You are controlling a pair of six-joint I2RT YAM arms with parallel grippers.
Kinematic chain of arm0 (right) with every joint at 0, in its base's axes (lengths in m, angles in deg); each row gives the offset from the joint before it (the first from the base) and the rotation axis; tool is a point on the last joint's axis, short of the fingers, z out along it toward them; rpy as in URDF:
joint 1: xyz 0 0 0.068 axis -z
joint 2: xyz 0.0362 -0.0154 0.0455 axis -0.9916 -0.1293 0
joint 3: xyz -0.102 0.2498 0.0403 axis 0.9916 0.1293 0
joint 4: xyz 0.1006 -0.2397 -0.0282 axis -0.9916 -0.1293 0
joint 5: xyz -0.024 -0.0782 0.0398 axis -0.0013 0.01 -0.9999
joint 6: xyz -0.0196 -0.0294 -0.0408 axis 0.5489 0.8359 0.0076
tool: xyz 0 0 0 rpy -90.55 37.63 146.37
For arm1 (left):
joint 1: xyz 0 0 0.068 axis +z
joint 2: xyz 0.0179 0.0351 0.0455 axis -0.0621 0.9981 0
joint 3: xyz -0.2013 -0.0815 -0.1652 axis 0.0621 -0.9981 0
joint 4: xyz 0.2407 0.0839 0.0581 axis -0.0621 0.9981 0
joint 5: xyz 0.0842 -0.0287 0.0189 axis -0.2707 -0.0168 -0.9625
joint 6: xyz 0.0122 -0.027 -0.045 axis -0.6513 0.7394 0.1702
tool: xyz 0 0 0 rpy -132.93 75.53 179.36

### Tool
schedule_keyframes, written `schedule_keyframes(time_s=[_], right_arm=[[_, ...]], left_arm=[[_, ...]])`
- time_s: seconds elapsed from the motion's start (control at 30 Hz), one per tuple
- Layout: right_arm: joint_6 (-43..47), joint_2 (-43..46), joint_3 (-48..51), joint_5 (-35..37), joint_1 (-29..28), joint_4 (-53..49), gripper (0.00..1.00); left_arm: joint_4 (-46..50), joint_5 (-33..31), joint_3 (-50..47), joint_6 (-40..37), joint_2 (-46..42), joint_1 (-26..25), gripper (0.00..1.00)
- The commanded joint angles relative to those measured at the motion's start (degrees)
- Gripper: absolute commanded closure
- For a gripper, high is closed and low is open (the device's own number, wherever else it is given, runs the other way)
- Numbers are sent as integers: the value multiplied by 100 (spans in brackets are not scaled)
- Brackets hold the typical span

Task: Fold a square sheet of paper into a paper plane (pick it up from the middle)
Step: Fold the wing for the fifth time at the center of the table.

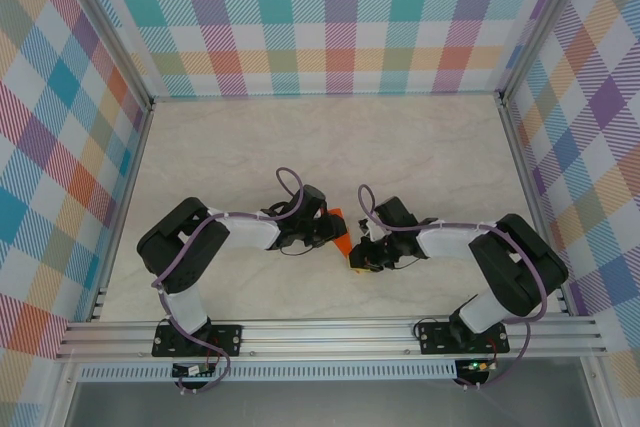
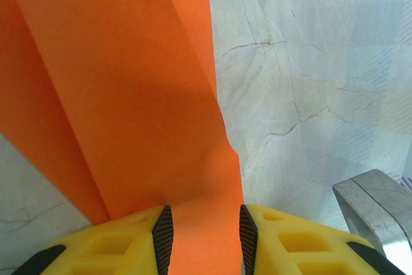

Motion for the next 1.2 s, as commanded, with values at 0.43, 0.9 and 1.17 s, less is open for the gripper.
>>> schedule_keyframes(time_s=[0.43, 0.9, 1.17], right_arm=[[-281, 726, 243, 220, -29, 209, 82], [-367, -600, -500, 182, 10, 759, 83], [-448, -920, -37, 82, 77, 1141, 89]], left_arm=[[87, -145, 23, -145, 527, -18, 64], [95, -98, 54, -133, 525, -16, 64], [140, -83, 72, -197, 295, -10, 63]])
